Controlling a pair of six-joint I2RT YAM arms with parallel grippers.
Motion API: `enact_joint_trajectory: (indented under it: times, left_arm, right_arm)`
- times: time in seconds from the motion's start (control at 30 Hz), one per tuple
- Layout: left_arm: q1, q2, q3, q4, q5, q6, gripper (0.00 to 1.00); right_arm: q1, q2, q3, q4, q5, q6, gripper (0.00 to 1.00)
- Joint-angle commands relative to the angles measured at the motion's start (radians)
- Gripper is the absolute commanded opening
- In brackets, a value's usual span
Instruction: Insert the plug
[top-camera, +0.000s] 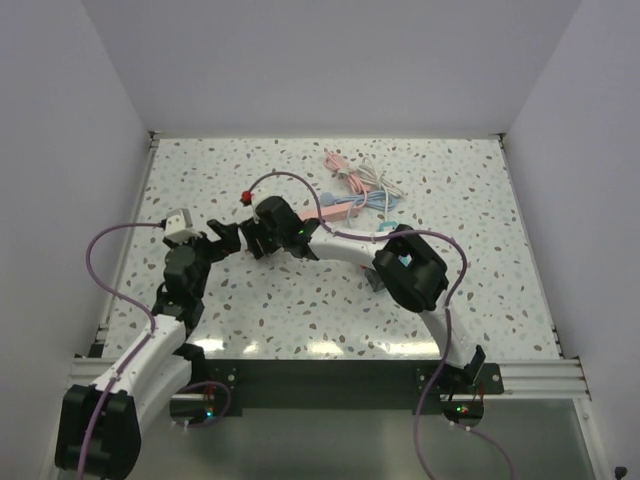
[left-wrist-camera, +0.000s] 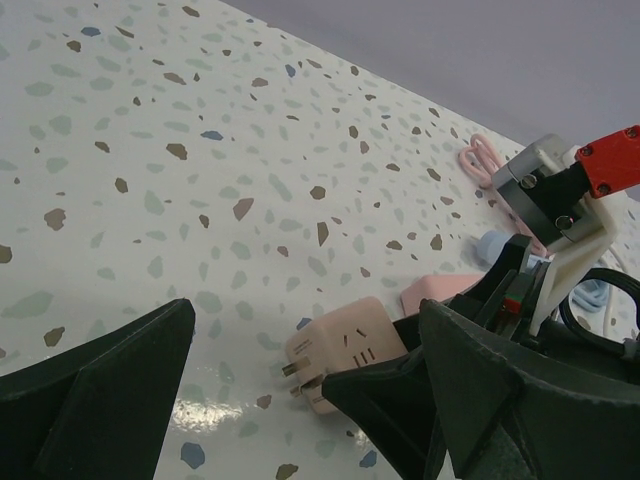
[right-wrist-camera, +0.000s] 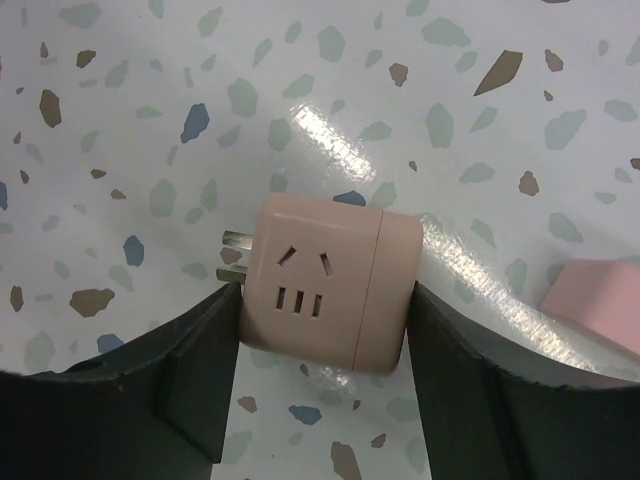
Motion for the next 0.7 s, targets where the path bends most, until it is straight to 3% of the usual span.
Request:
enact_joint_trajectory:
  times: [0.0, 0.23, 0.4, 0.67]
  left_arm:
    - [0.015, 0.006, 0.000, 0.030, 0.056, -0.022, 1.00]
    - [0.026, 0.009, 0.003, 0.066, 0.177, -0.019, 1.00]
    - [0.026, 0.065, 0.015, 0.115, 0.356, -0.023, 0.98]
    - [0.026, 0.138, 0.023, 0.263, 0.689, -0.101, 0.98]
  right_arm:
    - [0.007, -0.033, -0.003, -0.009, 0.010, -0.004, 0.00]
    - [0.005, -0.285, -0.216, 0.065, 0.129, -0.078, 0.00]
    - [0.005, -0.470, -0.393, 0.132, 0.192, -0.115, 0.00]
    - [0.005, -0.722, -0.628, 0.241, 0.171, -0.211, 0.00]
